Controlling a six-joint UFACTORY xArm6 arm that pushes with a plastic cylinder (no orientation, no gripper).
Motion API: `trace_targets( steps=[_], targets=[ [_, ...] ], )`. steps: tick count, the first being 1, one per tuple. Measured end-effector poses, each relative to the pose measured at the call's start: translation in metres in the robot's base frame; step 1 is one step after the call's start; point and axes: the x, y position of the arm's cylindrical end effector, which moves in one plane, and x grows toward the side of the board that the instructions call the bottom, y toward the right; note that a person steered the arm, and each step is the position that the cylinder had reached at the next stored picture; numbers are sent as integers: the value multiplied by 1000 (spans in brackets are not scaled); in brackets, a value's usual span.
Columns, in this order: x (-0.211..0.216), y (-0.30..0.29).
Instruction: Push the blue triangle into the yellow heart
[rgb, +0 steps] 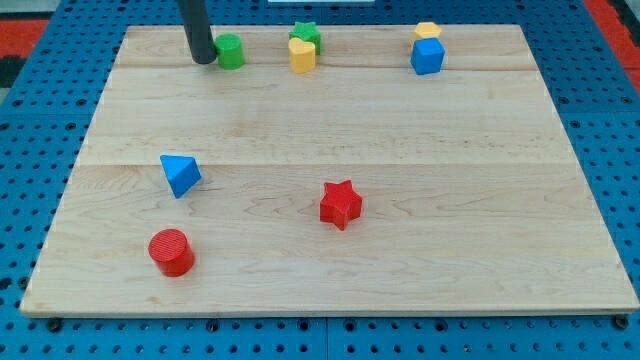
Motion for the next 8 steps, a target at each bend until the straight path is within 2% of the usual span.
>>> trace_targets(
  steps=[2,3,5,6,7,8],
  targets=[
    [-5,65],
    [32,40],
    [237,77],
    [248,34],
    [228,-16],
    [178,-3]
  ],
)
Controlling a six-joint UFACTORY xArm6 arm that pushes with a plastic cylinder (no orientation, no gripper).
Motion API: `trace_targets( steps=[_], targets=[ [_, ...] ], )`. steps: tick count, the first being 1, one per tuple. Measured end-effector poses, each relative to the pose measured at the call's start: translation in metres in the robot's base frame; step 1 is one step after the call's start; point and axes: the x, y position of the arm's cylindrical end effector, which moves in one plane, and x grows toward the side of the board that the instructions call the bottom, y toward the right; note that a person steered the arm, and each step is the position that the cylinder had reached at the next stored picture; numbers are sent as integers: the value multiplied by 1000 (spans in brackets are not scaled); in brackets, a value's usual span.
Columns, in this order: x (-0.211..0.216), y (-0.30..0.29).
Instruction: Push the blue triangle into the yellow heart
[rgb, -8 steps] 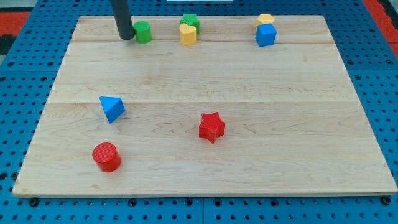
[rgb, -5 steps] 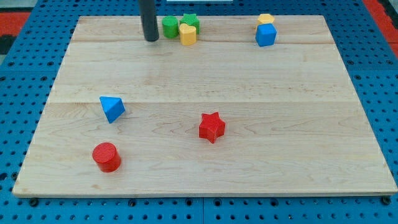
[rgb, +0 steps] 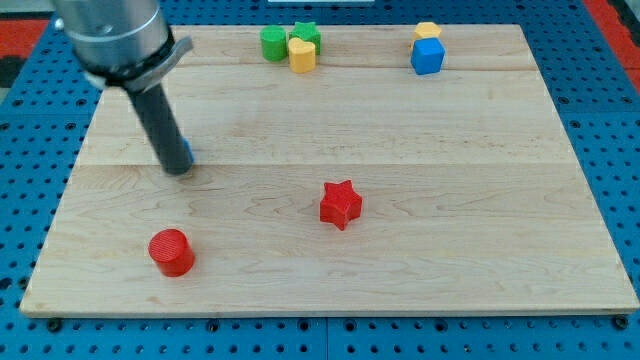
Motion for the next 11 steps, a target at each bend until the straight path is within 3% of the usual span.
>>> trace_targets(
  steps=[1,2,3,4,5,6,7,9,10,11],
  targets=[
    [-39,23],
    [4,26],
    [26,-14],
    [-9,-50],
    [-61,5],
    [-85,84],
    [-107,93],
    [-51,161],
    [-55,198],
    [-107,169]
  ],
)
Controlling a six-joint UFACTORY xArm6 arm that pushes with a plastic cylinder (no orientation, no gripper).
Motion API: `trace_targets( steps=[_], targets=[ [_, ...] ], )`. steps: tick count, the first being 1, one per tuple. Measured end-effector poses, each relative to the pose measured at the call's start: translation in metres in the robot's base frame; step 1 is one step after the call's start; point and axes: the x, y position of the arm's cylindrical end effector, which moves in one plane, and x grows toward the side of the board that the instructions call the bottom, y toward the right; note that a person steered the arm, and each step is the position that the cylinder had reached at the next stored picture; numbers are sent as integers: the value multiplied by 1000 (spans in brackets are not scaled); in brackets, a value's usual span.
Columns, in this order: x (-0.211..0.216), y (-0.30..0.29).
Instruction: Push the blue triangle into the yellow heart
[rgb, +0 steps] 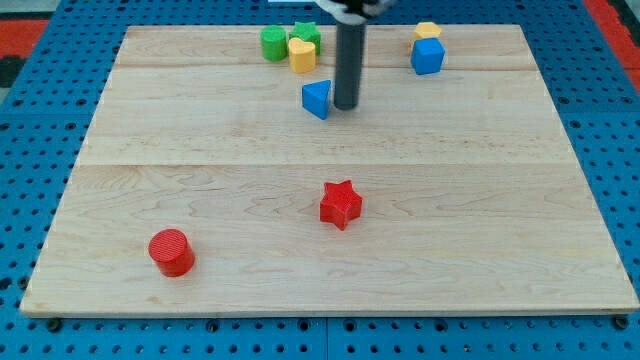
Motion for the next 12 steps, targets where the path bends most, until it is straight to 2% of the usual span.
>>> trace_targets(
  steps=[1,3,4,5,6,7,8,9,12],
  targets=[
    [-22,-51],
    [63,-36],
    [68,-53],
    [35,-53],
    [25,-53],
    [65,-50],
    [38,-95],
    [-2,-108],
    [7,-69]
  ],
)
